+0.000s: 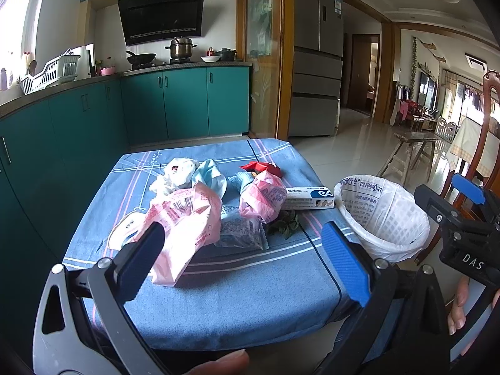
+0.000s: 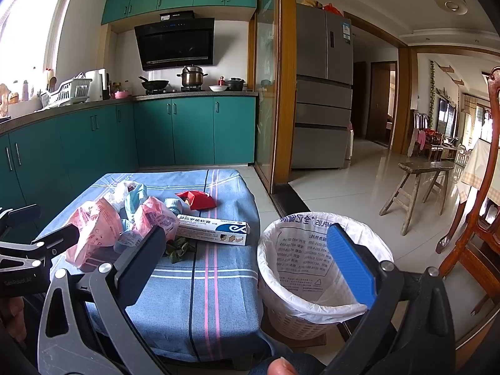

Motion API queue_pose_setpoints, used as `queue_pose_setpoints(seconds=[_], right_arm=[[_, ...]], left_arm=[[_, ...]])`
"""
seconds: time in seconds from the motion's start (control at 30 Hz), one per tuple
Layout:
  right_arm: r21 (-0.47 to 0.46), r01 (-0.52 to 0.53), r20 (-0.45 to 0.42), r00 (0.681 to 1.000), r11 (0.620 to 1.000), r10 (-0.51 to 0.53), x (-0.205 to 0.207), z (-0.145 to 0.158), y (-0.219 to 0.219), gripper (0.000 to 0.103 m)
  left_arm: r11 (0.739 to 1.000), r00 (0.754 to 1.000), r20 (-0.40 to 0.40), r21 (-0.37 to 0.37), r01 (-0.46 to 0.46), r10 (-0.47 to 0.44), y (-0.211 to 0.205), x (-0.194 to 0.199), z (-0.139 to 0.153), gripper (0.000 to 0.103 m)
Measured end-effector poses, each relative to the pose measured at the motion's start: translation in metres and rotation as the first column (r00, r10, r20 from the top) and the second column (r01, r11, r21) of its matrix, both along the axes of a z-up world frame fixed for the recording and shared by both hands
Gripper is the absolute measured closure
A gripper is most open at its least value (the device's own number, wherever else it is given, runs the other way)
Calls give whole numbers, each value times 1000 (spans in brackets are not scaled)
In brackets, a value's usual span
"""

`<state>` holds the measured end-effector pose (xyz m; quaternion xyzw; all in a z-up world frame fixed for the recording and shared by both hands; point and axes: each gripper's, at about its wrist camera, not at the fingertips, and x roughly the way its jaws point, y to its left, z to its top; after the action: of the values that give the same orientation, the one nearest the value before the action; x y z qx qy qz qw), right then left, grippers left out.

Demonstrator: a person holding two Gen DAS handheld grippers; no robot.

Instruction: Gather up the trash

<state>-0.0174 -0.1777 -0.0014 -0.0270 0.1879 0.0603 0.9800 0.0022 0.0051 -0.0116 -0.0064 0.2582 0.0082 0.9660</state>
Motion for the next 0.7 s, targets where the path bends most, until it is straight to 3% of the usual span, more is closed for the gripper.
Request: queue_pose_setpoints(seconds=[0.7], right_arm=[[7,42,24,999,999,-42,-4,2,-8,2]], left_arm=[[1000,1000,-5,3,5,-5,-1,-1,-2,3]])
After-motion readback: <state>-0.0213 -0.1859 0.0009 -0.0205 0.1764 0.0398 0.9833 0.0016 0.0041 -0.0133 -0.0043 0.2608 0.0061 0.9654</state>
